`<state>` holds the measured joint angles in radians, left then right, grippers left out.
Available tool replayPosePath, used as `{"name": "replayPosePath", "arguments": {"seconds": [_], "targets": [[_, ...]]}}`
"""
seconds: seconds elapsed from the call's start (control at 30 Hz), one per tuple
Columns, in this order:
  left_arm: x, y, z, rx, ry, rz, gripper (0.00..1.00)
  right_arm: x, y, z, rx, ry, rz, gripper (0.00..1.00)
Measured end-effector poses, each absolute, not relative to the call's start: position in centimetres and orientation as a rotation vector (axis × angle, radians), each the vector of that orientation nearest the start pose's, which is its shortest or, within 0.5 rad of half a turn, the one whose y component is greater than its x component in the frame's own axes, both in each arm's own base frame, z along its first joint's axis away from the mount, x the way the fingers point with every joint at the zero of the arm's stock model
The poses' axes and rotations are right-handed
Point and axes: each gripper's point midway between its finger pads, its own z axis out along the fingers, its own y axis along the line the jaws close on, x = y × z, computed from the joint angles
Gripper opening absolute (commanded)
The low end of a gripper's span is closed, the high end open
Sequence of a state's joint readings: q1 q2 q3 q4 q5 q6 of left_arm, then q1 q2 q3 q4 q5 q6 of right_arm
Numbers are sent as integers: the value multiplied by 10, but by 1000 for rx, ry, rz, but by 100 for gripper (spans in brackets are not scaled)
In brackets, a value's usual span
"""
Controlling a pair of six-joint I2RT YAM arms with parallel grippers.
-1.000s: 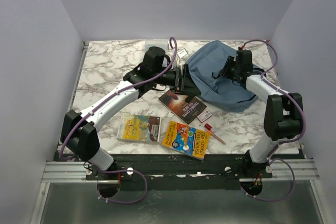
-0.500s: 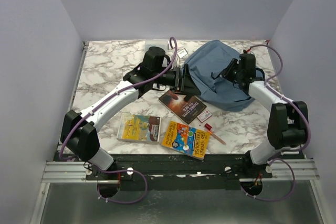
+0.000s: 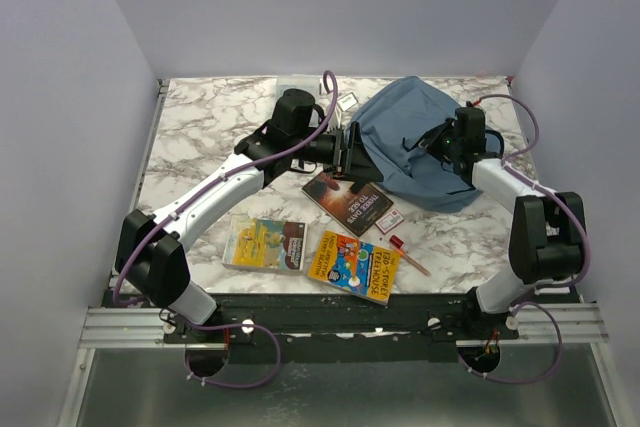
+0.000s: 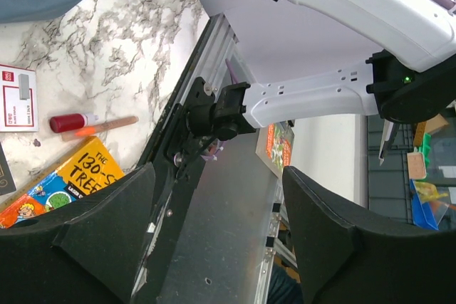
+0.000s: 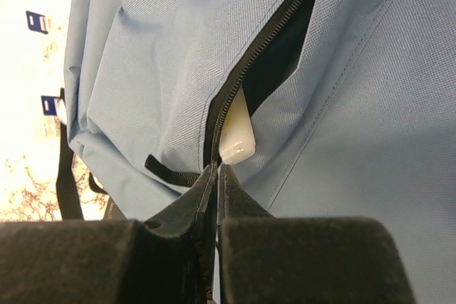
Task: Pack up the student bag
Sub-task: Place the stationery in the student bag.
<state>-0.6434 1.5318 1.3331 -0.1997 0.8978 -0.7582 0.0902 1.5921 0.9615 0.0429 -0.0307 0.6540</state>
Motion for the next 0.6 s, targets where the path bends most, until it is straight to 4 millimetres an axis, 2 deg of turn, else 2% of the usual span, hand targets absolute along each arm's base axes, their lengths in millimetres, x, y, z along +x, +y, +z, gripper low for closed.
{"name": "replayPosePath", "arguments": {"seconds": [0.23, 0.4, 0.5, 0.6], "targets": [[226, -363, 297, 567, 2195, -1720, 76, 456, 73, 92, 630, 2127, 467, 1], [226, -363, 297, 572, 2193, -1715, 76, 465, 74, 91, 651, 2099, 488, 1], [225, -363, 296, 576, 2195, -1712, 76, 467, 73, 95, 645, 2086, 482, 4], [225, -362, 296, 578, 2195, -1710, 76, 462, 67, 98, 634, 2094, 432, 14]]}}
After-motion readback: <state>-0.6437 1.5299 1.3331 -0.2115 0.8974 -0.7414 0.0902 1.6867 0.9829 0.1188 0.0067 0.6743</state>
